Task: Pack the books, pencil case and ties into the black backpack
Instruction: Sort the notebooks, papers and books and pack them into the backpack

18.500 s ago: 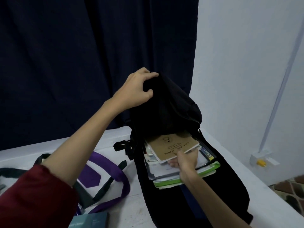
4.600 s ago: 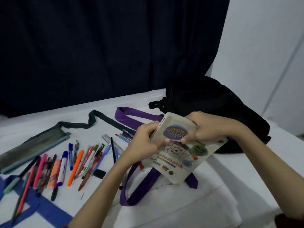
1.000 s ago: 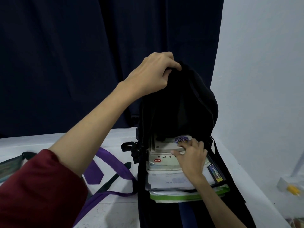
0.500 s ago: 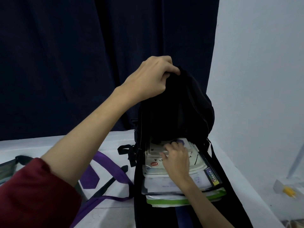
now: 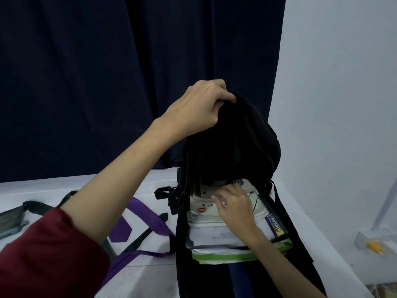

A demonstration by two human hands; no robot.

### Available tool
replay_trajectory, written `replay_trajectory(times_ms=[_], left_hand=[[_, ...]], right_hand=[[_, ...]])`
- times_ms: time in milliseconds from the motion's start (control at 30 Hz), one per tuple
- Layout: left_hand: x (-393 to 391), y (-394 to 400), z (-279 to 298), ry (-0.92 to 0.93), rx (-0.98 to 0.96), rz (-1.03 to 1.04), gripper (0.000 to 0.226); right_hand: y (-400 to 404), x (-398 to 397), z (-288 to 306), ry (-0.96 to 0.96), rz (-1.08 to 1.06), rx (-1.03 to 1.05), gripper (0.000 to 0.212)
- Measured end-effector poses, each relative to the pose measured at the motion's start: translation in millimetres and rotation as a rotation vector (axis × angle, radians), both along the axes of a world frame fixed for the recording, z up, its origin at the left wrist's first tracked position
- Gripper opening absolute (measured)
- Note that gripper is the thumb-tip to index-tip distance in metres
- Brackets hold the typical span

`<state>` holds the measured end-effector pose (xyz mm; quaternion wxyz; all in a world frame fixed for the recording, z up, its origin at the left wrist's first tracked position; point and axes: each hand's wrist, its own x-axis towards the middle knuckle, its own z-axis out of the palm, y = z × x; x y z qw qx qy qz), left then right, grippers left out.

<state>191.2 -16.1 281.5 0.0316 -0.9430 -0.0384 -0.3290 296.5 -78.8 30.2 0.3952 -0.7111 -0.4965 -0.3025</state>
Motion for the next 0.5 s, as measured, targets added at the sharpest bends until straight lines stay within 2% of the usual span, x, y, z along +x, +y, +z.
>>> replay_trajectory(times_ms=[67, 133, 167, 233, 300, 333, 400, 500], left_hand=[[-2.4, -1.7, -3.7, 0.003, -0.013, -0.002, 0.035], [-7.3, -4.0, -8.6, 0.006, -0.027, -0.01, 0.034], [-10.8, -5.7, -11.9, 0.006, -0.036, -0.016, 0.034], [-19.6, -10.8, -19.7, 0.004, -0.071, -0.05, 0.033], [-30.4, -19.2, -28.7, 0.014, -0.141, -0.109, 0.03], [-36.5, -24.4, -34.2, 0.026, -0.184, -0.137, 0.029], [-49.3, -34.4, -49.4, 0.049, -0.267, -0.173, 0.027], [-69.4, -46.8, -87.2, 0.051, -0.383, -0.197, 0.028]], right_hand=[[-22.6, -11.8, 21.0, -0.099, -0.012, 0.225, 0.018], [-50.3, -21.6, 48.9, -0.164, -0.035, 0.473, 0.015], [-63.9, -24.5, 62.6, -0.173, -0.053, 0.564, 0.014], [-86.9, -25.1, 88.0, -0.134, -0.115, 0.642, 0.028], [-101.5, -21.3, 105.8, -0.055, -0.158, 0.524, 0.043], [-106.1, -19.5, 109.9, -0.013, -0.143, 0.42, 0.044], [-115.2, -18.7, 111.2, 0.05, -0.072, 0.242, 0.034], [-138.7, -20.4, 101.4, 0.121, 0.046, 0.112, 0.024]])
